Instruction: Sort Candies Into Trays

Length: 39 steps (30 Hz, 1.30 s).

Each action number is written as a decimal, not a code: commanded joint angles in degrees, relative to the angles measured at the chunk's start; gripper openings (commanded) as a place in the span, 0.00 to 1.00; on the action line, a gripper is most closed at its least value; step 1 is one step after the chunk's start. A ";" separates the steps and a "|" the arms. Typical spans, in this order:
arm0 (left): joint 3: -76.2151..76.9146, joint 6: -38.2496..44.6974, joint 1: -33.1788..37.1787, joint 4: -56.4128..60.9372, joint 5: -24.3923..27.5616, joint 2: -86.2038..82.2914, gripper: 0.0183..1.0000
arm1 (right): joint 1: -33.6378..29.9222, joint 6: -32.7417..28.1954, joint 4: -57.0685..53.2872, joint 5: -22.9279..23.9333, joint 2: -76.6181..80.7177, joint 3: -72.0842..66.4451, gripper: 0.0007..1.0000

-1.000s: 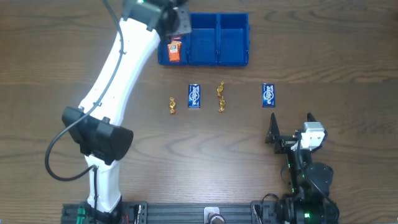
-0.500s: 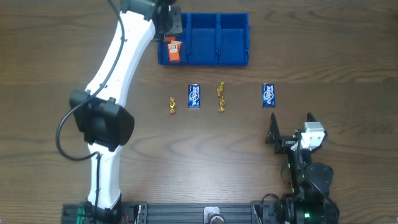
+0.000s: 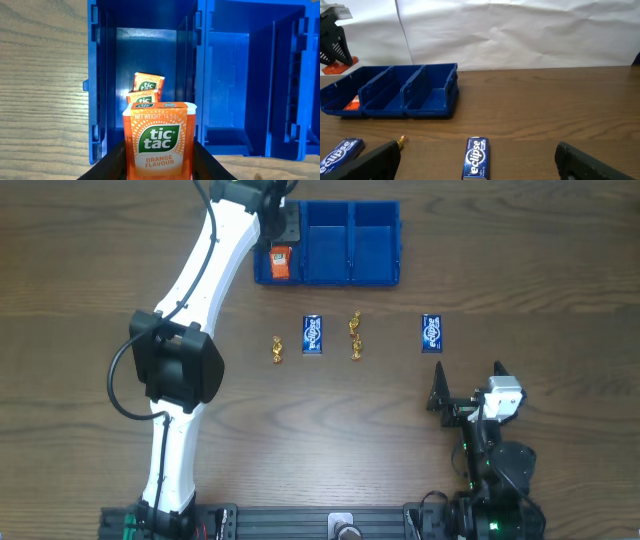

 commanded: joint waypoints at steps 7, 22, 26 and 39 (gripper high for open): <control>0.09 1.27 0.85 1.07 0.33 3.17 0.26 | 0.11 -0.72 -0.17 -0.07 -0.44 -0.24 1.00; 0.09 2.12 1.09 2.32 -0.15 3.21 0.28 | 0.11 -0.72 -0.17 -0.07 -0.44 -0.24 1.00; 0.09 2.12 1.09 2.40 -0.15 3.21 0.30 | 0.11 -0.72 -0.17 -0.07 -0.44 -0.24 1.00; 0.09 2.05 1.11 2.36 -0.15 3.21 0.75 | 0.11 -0.72 -0.17 -0.07 -0.44 -0.24 1.00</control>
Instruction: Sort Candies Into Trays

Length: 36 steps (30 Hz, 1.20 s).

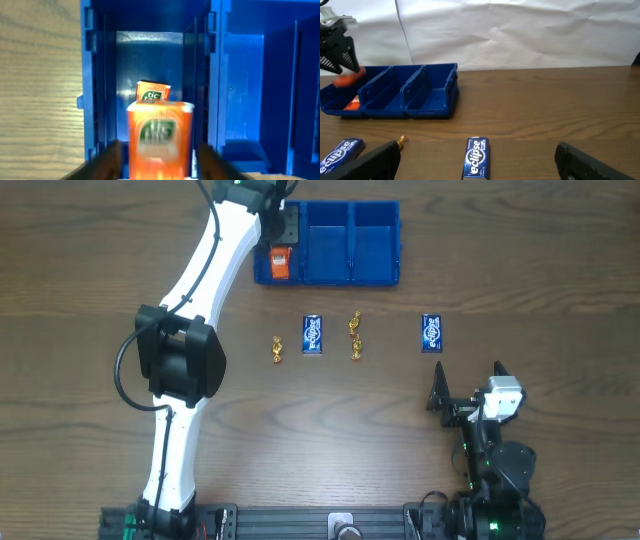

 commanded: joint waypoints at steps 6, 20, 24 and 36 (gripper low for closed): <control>0.09 -0.96 0.46 -0.04 -0.15 0.61 1.00 | 0.11 -0.72 -0.15 -0.07 -0.44 -0.24 1.00; -0.07 -1.79 0.37 -3.63 -0.13 -10.67 1.00 | 0.11 -0.72 -0.15 -0.07 -0.44 -0.24 1.00; -4.07 -1.77 0.28 -3.61 -0.37 -19.21 1.00 | 0.11 -0.72 -0.15 -0.07 -0.44 -0.24 1.00; -51.01 1.36 0.31 18.58 -3.19 -64.32 1.00 | 0.11 -0.72 -0.15 -0.07 -0.44 -0.24 1.00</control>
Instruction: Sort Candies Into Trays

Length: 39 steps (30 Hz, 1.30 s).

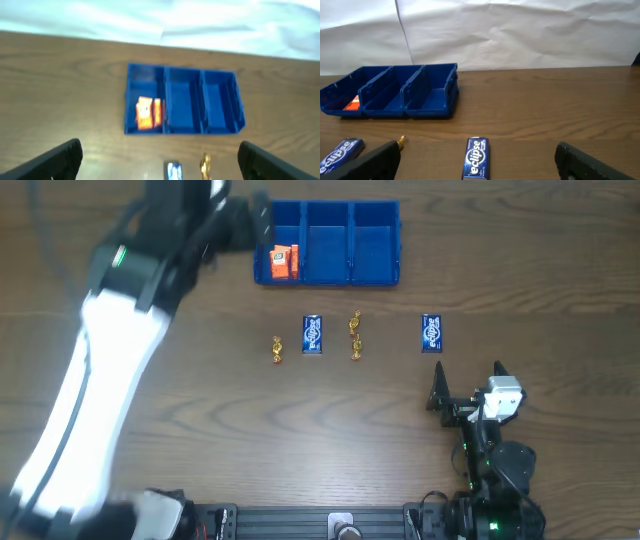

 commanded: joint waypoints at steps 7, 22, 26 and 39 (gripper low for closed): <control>-37.73 8.96 4.37 11.74 -4.31 -40.68 1.00 | 0.11 -0.72 -0.15 -0.07 -0.42 -0.24 1.00; -72.13 11.87 16.94 19.67 6.58 -77.75 1.00 | 0.11 -0.72 -0.15 -0.09 -0.42 -0.24 1.00; -80.04 11.02 16.98 27.45 8.61 -80.63 1.00 | 0.11 -0.72 -0.15 -0.07 -0.42 -0.24 1.00; -97.13 9.79 17.09 43.56 12.66 -87.95 1.00 | 0.11 -0.72 -0.15 -0.09 -0.42 -0.24 1.00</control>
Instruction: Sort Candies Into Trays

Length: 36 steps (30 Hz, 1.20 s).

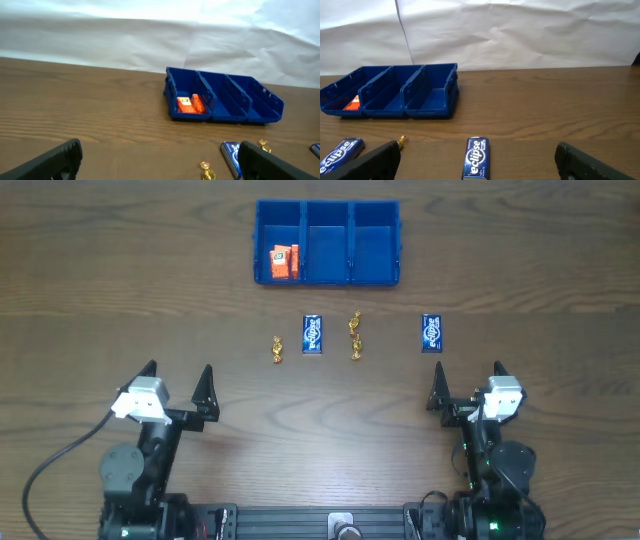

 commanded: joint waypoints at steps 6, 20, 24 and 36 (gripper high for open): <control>-4.59 -0.37 1.42 1.73 5.27 -1.18 1.00 | 0.11 -0.72 -0.17 -0.09 -0.44 -0.24 1.00; -4.59 -0.42 1.99 -0.31 6.49 -1.16 1.00 | 0.11 -0.72 -0.17 -0.07 -0.44 -0.24 1.00; -4.59 -0.42 1.99 -0.31 6.51 -1.11 1.00 | 0.11 -0.72 -0.17 -0.07 -0.44 -0.24 1.00; -4.59 -0.42 2.01 -0.31 6.51 -1.11 1.00 | 0.11 -0.72 -0.15 -0.09 -0.44 -0.24 1.00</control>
